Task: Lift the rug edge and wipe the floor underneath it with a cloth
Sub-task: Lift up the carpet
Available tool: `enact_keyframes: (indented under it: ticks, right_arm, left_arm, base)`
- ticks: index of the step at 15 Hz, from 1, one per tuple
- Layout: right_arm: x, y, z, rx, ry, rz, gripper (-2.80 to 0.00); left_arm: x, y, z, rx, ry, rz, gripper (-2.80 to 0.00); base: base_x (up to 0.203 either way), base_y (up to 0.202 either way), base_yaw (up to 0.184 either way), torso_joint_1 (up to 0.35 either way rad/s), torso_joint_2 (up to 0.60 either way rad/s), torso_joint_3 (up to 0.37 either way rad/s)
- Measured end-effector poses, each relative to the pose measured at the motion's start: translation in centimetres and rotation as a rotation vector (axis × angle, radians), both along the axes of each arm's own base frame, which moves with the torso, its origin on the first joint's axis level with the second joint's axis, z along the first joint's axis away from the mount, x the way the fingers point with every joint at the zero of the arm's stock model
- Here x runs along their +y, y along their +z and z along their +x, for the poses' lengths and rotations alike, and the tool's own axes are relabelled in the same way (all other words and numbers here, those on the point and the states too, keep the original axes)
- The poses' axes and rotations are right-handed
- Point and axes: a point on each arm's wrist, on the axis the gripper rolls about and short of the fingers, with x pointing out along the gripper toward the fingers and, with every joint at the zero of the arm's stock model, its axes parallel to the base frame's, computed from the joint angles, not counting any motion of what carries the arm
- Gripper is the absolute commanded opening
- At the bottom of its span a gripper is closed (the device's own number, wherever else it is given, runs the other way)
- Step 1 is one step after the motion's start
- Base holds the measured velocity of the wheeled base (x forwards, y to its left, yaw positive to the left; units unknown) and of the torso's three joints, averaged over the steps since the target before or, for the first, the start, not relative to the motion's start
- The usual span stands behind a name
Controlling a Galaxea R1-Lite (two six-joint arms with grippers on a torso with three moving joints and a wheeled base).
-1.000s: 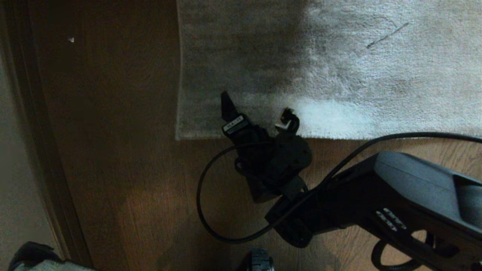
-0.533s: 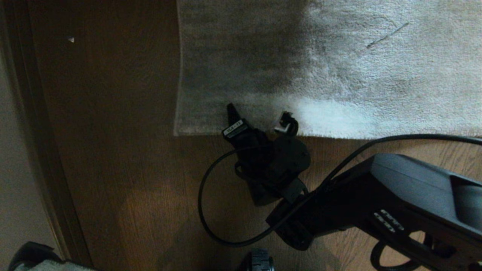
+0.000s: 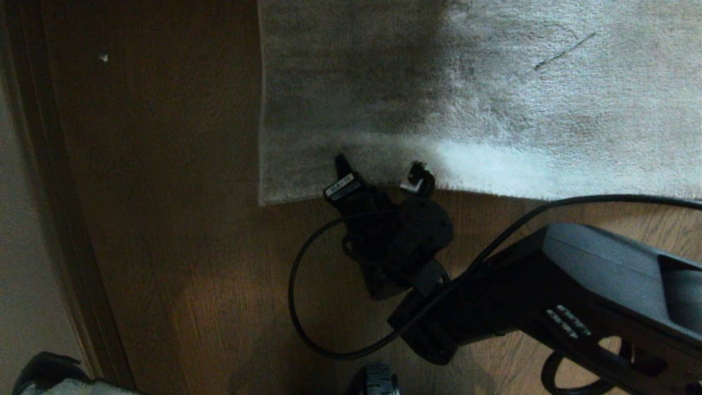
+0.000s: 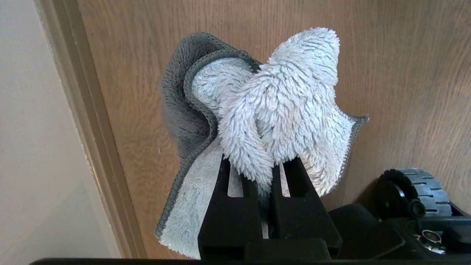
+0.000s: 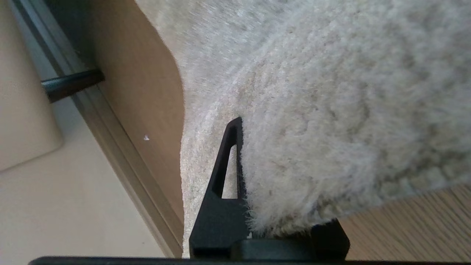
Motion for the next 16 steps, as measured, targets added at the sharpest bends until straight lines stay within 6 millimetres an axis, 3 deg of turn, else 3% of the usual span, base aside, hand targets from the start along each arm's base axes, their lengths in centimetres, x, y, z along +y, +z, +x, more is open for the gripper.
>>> enact_keyframes:
  ticks: [6, 16]
  right_arm:
    - [-1.5, 1.7, -0.8, -0.006, -0.005, 0.006, -2.8]
    - [-6.9, 8.5, -3.8, -0.09, -0.046, 0.075, -2.8]
  left_arm:
    - [0.0, 0.0, 0.0, 0.0, 0.0, 0.0, -2.8]
    - [0.0, 0.0, 0.0, 0.0, -0.001, 0.0, -2.8]
  base:
    - [0.0, 0.0, 0.0, 0.0, 0.0, 0.0]
    - [0.0, 0.0, 0.0, 0.0, 0.0, 0.0]
